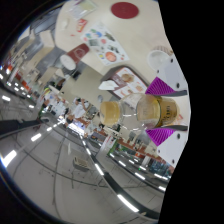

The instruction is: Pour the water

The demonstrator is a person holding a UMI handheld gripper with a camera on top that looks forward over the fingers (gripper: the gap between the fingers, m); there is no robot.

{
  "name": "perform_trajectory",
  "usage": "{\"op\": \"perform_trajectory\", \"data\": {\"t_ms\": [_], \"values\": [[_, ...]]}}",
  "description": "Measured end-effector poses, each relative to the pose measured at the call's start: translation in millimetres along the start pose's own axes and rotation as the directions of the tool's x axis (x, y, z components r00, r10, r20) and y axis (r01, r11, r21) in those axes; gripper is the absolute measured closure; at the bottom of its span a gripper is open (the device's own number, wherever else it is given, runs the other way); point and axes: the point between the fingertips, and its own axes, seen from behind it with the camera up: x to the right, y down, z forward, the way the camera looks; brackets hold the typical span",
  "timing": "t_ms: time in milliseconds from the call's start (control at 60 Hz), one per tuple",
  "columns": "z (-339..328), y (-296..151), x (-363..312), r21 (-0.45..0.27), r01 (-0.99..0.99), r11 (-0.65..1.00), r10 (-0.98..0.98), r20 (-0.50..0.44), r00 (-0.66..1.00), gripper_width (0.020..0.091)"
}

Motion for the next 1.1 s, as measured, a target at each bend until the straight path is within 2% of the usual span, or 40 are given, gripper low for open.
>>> {"op": "perform_trajectory", "data": {"t_ms": [67,150,250,350,450,650,667,700,767,883,950,1000,1067,1100], "values": [[-9.8,-37.7,10.4,0.065,0.206,0.976,-0.202,-0.071,0.977,0.0717],[-36.0,-82.3,35.5,0.105,0.434,0.895,-0.411,-0.191,0.892,0.0717],[-45.7,-109.4,94.5,0.051,0.635,0.771,-0.585,-0.339,0.737,0.0715],[-57.8,-124.3,150.6,-0.023,0.726,0.688,-0.664,-0.424,0.616,0.0720],[-66.8,-121.1,198.7,-0.100,0.751,0.652,-0.703,-0.451,0.550,0.0718],[-78.8,-101.3,255.0,-0.167,0.739,0.653,-0.709,-0.479,0.518,0.0717],[-79.8,-99.8,259.1,-0.172,0.736,0.655,-0.707,-0.482,0.517,0.0698],[-81.1,-100.8,256.4,-0.135,0.744,0.654,-0.700,-0.482,0.527,0.0706],[-82.7,-97.7,258.2,-0.131,0.738,0.662,-0.691,-0.488,0.534,0.0705],[-81.5,-97.9,259.1,-0.130,0.735,0.665,-0.687,-0.491,0.535,0.0614],[-82.5,-95.2,260.7,-0.153,0.723,0.673,-0.685,-0.497,0.533,0.0556],[-87.5,-93.0,261.5,-0.174,0.710,0.683,-0.679,-0.508,0.529,0.0451],[-98.1,-87.5,261.3,-0.205,0.689,0.695,-0.673,-0.521,0.525,0.0252],[-104.9,-83.7,258.8,-0.223,0.678,0.700,-0.671,-0.528,0.520,0.0253]]}}
